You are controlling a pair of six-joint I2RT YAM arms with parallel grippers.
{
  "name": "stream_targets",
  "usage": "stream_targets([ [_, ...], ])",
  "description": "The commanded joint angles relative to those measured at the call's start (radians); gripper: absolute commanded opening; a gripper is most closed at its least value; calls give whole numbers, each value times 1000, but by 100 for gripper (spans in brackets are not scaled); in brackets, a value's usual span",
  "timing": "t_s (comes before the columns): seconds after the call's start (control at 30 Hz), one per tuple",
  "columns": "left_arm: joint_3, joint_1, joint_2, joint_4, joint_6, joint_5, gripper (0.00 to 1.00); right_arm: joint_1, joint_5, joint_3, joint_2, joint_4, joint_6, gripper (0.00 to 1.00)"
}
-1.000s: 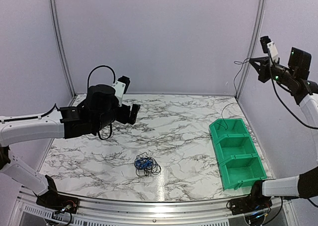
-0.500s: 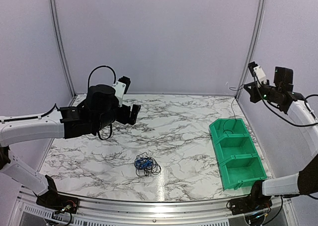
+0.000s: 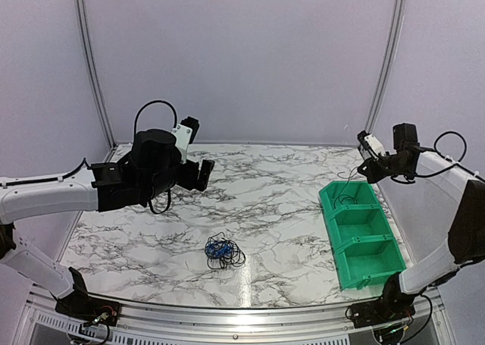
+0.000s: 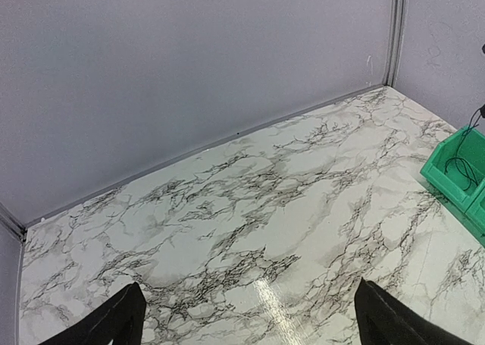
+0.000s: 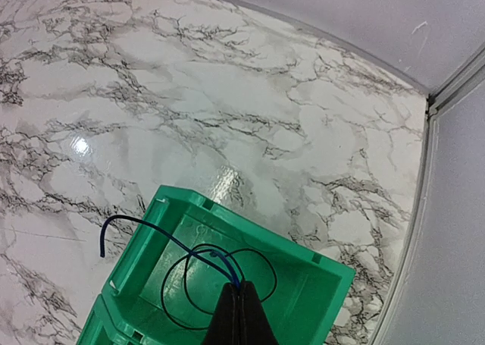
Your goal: Untangle the cables
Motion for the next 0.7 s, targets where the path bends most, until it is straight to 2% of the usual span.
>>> stream_targets([
  [0.0, 24, 2, 0, -11, 17, 1, 99, -7, 17, -10, 29, -26, -46, 0],
  [0.53, 24, 2, 19, -14, 15, 20, 99, -7, 119, -8, 191, -64, -78, 0],
  [0.67, 25, 2, 23, -15, 16, 26, 99, -7, 120, 23, 206, -106, -73, 10],
])
